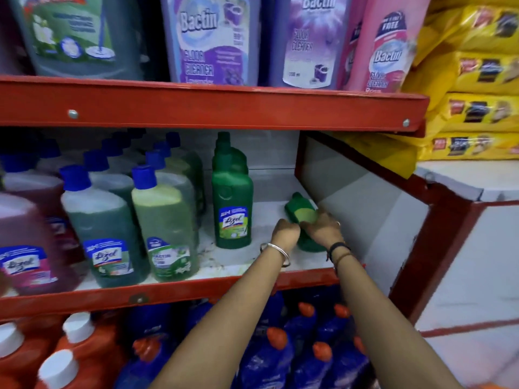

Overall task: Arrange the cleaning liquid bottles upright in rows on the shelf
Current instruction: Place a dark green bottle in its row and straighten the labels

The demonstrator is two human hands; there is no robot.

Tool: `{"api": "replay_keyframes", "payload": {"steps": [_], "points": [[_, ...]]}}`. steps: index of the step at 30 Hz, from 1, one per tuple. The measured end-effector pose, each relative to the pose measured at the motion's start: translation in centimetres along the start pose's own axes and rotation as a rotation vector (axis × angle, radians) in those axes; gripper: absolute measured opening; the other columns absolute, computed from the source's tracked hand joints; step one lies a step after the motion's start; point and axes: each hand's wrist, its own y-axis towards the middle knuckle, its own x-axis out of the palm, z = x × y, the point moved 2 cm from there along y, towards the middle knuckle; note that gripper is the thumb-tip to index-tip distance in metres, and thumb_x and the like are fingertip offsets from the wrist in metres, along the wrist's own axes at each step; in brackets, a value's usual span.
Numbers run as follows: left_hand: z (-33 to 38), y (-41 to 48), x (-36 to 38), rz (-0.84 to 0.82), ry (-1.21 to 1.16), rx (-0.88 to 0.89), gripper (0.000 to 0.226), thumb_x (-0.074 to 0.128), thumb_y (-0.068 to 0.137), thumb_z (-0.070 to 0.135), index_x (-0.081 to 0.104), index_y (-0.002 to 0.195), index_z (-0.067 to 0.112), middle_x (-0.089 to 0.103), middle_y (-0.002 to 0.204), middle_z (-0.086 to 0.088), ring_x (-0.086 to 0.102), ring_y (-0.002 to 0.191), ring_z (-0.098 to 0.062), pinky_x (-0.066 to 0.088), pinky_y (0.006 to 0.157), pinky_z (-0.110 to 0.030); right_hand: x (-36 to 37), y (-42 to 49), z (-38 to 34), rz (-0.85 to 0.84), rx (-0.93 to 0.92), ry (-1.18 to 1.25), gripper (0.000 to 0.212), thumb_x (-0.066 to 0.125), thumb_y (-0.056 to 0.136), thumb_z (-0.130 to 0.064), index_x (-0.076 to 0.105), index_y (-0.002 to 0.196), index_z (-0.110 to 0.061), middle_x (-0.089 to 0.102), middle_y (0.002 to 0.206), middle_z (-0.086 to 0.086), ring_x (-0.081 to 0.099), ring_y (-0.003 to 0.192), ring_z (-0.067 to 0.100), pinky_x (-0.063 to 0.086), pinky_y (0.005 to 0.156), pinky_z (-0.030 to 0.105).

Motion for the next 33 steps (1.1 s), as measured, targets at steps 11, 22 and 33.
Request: {"api": "replay_keyframes", "payload": {"steps": [11,22,33], "points": [[0.0,2.5,0.8,0.028,-0.578,-0.235,0.025,0.033,0.086,-0.001,0.058,0.092,-0.004,0.062,0.082,-0.017,0.058,0.068,-0.026,0.054,0.059,-0.033,-0.5,1.4,1.5,-0.129,-0.022,0.229,0.055,0.08,0.061,-0.04,0.06,0.102,-0.008,0.068,0.104,0.013,0.064,0.089,0.028,0.049,0.07,0.031],[0.3,-5.4,-3.1,0.16,-0.151,0.424,0.029,0.045,0.089,-0.003,0.062,0.109,0.006,0.058,0.119,-0.013,0.054,0.098,-0.011,0.048,0.083,-0.008,-0.2,-6.4,-0.6,-0.172,-0.333,0.824,0.031,0.058,0.068,-0.012,0.061,0.099,-0.01,0.065,0.088,0.01,0.062,0.075,0.018,0.053,0.066,0.027],[-2.9,-8.5,-7.3,0.175,-0.211,0.399,0.043,0.052,0.089,0.007,0.043,0.13,0.014,0.06,0.119,-0.009,0.06,0.105,-0.023,0.053,0.086,-0.031,3.0,-10.5,-3.2,-0.341,-0.282,1.115,0.056,0.068,0.069,-0.013,0.051,0.121,-0.005,0.066,0.106,0.015,0.065,0.089,0.025,0.056,0.078,0.034]]}}
